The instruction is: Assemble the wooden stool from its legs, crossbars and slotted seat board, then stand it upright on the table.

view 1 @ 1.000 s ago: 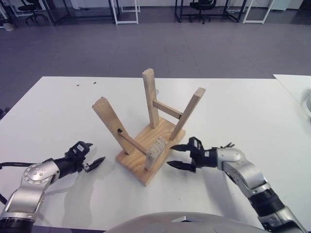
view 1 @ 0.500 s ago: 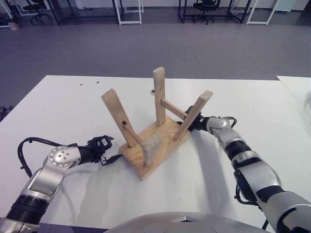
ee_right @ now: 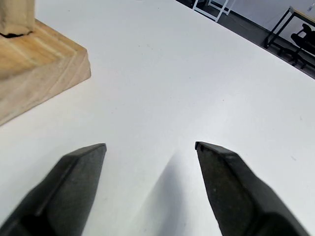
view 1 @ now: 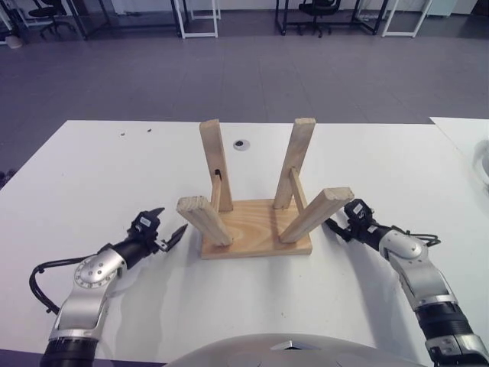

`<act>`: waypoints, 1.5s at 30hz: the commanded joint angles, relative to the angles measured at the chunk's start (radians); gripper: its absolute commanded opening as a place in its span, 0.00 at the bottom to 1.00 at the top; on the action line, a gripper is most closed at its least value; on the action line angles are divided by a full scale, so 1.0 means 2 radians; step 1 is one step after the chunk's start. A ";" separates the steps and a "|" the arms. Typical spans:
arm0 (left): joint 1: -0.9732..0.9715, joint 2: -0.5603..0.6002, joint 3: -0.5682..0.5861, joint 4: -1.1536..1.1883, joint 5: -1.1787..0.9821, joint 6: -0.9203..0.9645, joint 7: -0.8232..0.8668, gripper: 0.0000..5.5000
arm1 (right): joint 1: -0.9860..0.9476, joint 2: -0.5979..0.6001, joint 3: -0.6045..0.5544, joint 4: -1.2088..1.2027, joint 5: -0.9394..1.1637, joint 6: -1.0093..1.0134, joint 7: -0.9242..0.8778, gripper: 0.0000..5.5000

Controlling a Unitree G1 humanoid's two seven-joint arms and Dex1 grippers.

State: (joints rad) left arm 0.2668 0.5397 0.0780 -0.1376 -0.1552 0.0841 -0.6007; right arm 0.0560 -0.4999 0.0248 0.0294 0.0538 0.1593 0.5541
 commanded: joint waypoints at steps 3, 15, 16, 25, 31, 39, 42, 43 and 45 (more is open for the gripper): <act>0.040 0.006 -0.051 -0.061 0.063 0.040 0.023 0.75 | 0.084 0.010 0.031 -0.117 0.022 0.071 0.010 0.62; 0.002 -0.030 -0.063 -0.273 -0.066 0.270 0.005 0.75 | 0.063 0.020 0.029 -0.293 0.164 0.244 0.048 0.62; -0.001 -0.022 -0.047 -0.290 -0.085 0.290 -0.004 0.75 | 0.058 -0.001 0.022 -0.306 0.165 0.268 0.055 0.62; -0.038 0.031 0.095 -0.369 -0.247 0.381 -0.033 0.75 | -0.001 -0.088 -0.147 -0.395 0.374 0.422 0.090 0.62; -0.002 0.090 0.127 -0.347 -0.232 0.372 -0.062 0.75 | 0.037 -0.133 -0.151 -0.382 0.357 0.410 0.106 0.62; 0.038 0.219 0.109 -0.196 -0.147 0.255 -0.218 0.75 | 0.074 -0.244 -0.069 -0.251 0.202 0.221 0.240 0.62; -0.030 0.222 0.040 -0.164 -0.142 0.233 -0.255 0.75 | 0.010 -0.223 -0.017 -0.214 0.192 0.191 0.270 0.62; -0.059 0.217 0.014 -0.152 -0.133 0.226 -0.259 0.75 | -0.011 -0.214 0.001 -0.202 0.187 0.183 0.275 0.62; -0.112 0.204 -0.031 -0.129 -0.116 0.212 -0.265 0.75 | -0.048 -0.198 0.032 -0.182 0.176 0.172 0.284 0.62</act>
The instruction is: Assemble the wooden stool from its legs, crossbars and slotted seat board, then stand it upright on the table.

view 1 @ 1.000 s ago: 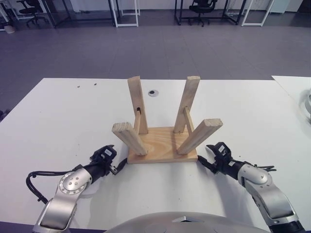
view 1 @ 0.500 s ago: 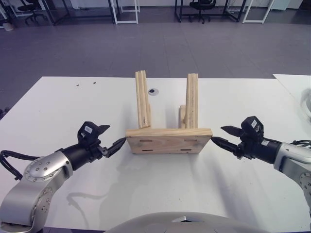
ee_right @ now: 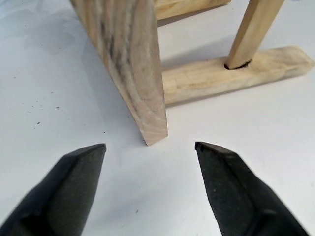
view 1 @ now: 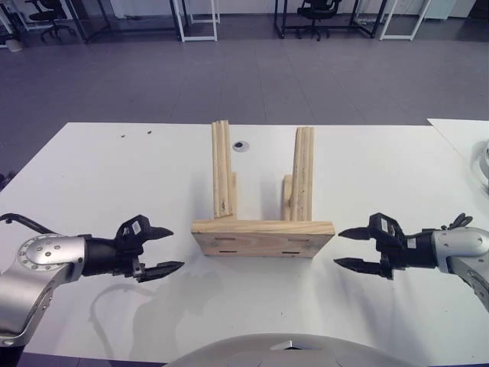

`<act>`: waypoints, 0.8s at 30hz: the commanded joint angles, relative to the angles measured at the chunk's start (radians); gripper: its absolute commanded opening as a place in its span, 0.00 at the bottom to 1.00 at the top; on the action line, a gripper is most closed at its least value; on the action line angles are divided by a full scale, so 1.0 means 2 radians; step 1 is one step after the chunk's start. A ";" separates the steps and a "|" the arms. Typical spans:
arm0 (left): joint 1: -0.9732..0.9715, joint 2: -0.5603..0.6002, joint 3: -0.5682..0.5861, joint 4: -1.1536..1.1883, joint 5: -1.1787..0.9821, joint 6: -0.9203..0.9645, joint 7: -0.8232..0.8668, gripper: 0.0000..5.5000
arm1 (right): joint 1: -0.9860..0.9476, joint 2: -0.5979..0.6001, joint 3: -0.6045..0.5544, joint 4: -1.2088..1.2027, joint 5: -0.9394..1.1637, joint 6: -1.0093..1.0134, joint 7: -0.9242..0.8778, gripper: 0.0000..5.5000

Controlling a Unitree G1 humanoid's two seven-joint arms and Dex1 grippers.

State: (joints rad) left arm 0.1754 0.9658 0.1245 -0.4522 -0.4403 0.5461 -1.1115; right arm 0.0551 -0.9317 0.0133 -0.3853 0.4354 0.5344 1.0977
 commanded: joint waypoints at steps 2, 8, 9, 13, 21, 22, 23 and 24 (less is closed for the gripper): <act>-0.102 -0.020 -0.083 0.045 0.034 -0.028 -0.016 0.75 | -0.069 0.026 0.059 0.037 -0.024 -0.021 0.018 0.62; -0.118 -0.017 -0.108 0.049 0.028 -0.036 -0.042 0.54 | -0.089 0.038 0.073 0.049 -0.029 -0.029 0.025 0.49; -0.120 -0.018 -0.109 0.050 0.028 -0.037 -0.043 0.51 | -0.090 0.042 0.072 0.047 -0.025 -0.029 0.025 0.45; -0.131 -0.023 -0.120 0.062 0.051 -0.056 -0.037 0.37 | -0.092 0.044 0.070 0.037 -0.015 -0.023 0.033 0.31; -0.179 -0.038 -0.071 0.024 -0.036 -0.041 -0.053 0.28 | -0.146 0.064 0.008 0.025 0.084 0.036 0.043 0.28; -0.214 -0.035 -0.045 0.019 -0.089 -0.004 -0.060 0.28 | -0.183 0.062 -0.012 0.030 0.125 0.075 0.048 0.28; -0.275 -0.017 -0.016 0.030 -0.157 0.056 -0.073 0.28 | -0.249 0.048 -0.034 0.043 0.192 0.143 0.061 0.28; -0.322 0.000 0.004 0.041 -0.208 0.106 -0.082 0.28 | -0.306 0.036 -0.049 0.057 0.242 0.199 0.073 0.28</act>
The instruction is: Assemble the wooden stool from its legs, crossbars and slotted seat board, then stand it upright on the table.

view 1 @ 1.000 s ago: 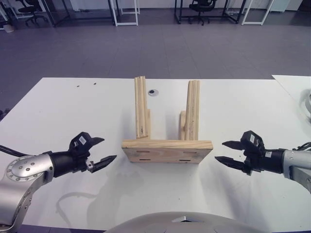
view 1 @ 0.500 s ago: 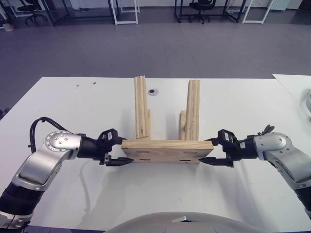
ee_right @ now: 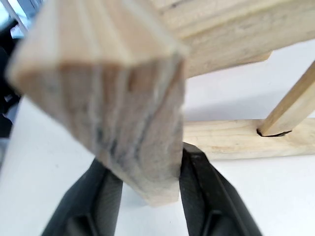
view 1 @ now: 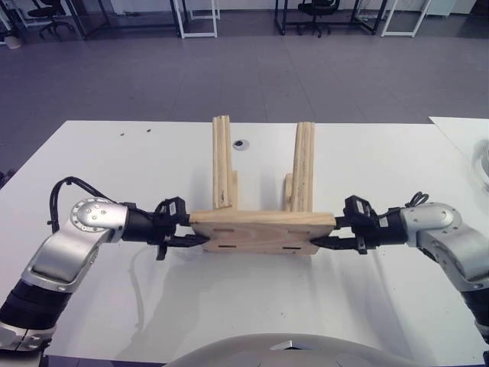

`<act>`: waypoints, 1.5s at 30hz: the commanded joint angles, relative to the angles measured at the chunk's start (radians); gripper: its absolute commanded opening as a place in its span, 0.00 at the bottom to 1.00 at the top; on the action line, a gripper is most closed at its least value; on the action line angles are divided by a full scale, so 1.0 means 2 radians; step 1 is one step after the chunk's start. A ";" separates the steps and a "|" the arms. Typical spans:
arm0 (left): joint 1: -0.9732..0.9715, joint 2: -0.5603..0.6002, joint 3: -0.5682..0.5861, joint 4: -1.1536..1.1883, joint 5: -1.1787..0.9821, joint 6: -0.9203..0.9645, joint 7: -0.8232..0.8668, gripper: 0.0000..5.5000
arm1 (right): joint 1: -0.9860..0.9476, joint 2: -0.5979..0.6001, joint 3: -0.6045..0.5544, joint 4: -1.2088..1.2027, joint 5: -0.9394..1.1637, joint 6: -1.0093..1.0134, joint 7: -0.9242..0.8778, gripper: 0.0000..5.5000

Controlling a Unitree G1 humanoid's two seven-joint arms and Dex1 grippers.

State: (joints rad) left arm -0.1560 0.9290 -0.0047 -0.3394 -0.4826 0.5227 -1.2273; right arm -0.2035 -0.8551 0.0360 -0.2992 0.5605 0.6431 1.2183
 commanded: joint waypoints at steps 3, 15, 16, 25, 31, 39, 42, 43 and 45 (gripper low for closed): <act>-0.321 0.051 0.086 0.067 -0.295 0.280 -0.039 0.28 | -0.384 -0.018 -0.074 0.131 0.270 0.332 0.049 0.28; -0.645 0.119 -0.227 0.457 -0.655 0.546 -0.003 0.25 | -0.718 -0.133 0.453 0.373 0.660 0.486 0.190 0.24; -0.642 0.134 -0.267 0.443 -0.698 0.546 -0.006 0.25 | -0.720 -0.143 0.486 0.361 0.689 0.486 0.194 0.24; -0.583 0.215 -0.493 0.333 -0.745 0.546 -0.130 0.25 | -0.630 -0.162 0.604 0.315 0.706 0.486 0.198 0.24; -0.546 0.187 -0.513 0.386 -0.745 0.546 -0.046 0.25 | -0.581 -0.179 0.635 0.319 0.706 0.486 0.163 0.32; -0.378 0.157 -0.334 0.367 -0.745 0.490 0.168 0.31 | -0.440 -0.159 0.473 0.382 0.706 0.471 -0.034 0.64; -0.326 0.160 -0.266 0.382 -0.745 0.483 0.215 0.39 | -0.381 -0.168 0.397 0.397 0.706 0.457 -0.098 0.73; -0.314 0.161 -0.248 0.387 -0.744 0.491 0.217 0.42 | -0.357 -0.170 0.367 0.397 0.706 0.451 -0.115 0.77; -0.282 0.158 -0.205 0.391 -0.744 0.488 0.239 0.47 | -0.312 -0.166 0.304 0.401 0.706 0.441 -0.147 0.82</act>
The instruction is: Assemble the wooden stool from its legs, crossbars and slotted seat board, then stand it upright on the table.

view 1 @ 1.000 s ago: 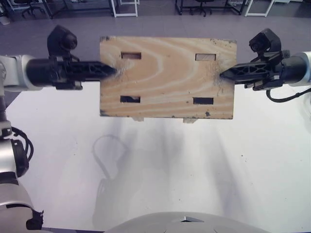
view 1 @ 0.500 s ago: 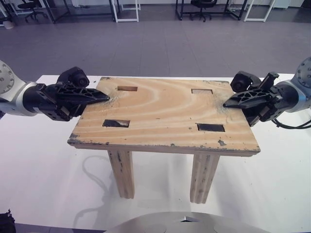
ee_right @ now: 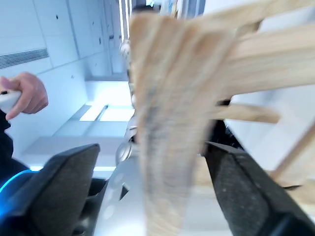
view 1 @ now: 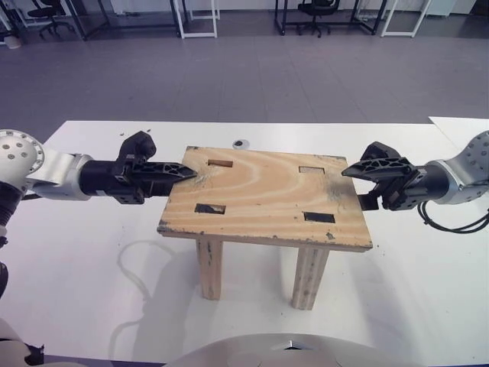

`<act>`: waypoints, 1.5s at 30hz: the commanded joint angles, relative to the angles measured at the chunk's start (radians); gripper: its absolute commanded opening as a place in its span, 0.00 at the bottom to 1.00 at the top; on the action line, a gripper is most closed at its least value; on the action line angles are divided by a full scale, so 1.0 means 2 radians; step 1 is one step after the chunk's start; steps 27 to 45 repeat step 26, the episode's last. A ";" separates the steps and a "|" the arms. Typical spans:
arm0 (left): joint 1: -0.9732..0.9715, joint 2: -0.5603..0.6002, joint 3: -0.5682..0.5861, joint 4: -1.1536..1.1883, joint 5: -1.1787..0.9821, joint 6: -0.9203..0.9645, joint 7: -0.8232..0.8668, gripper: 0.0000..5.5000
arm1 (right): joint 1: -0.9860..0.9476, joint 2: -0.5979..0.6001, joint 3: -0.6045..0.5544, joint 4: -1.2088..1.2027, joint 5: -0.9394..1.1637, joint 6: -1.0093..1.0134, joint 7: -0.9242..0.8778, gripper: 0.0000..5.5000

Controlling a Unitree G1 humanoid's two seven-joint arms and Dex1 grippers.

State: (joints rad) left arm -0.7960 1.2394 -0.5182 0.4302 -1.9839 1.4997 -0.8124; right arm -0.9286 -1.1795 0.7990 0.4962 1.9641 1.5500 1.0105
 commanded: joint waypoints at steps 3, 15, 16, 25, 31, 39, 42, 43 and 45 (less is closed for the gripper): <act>0.078 0.009 0.124 0.055 0.009 -0.021 0.067 0.59 | 0.138 0.003 -0.197 0.001 0.004 -0.055 -0.108 0.94; 0.299 -0.196 0.247 -0.027 0.599 -0.710 0.276 0.68 | 0.344 0.246 -0.380 -0.001 -0.560 -0.775 -0.425 0.95; 0.295 -0.207 0.250 -0.026 0.616 -0.721 0.278 0.68 | 0.337 0.254 -0.383 0.015 -0.581 -0.791 -0.424 0.95; 0.294 -0.283 0.286 -0.022 0.753 -0.765 0.267 0.68 | 0.255 0.317 -0.435 0.125 -0.729 -0.865 -0.387 0.95; 0.299 -0.290 0.292 -0.027 0.760 -0.764 0.270 0.68 | 0.248 0.320 -0.438 0.131 -0.740 -0.869 -0.383 0.95; 0.299 -0.290 0.292 -0.027 0.760 -0.764 0.270 0.68 | 0.248 0.320 -0.438 0.131 -0.740 -0.869 -0.383 0.95; 0.299 -0.290 0.292 -0.027 0.760 -0.764 0.270 0.68 | 0.248 0.320 -0.438 0.131 -0.740 -0.869 -0.383 0.95; 0.299 -0.290 0.292 -0.027 0.760 -0.764 0.270 0.68 | 0.248 0.320 -0.438 0.131 -0.740 -0.869 -0.383 0.95; 0.299 -0.290 0.292 -0.027 0.760 -0.764 0.270 0.68 | 0.248 0.320 -0.438 0.131 -0.740 -0.869 -0.383 0.95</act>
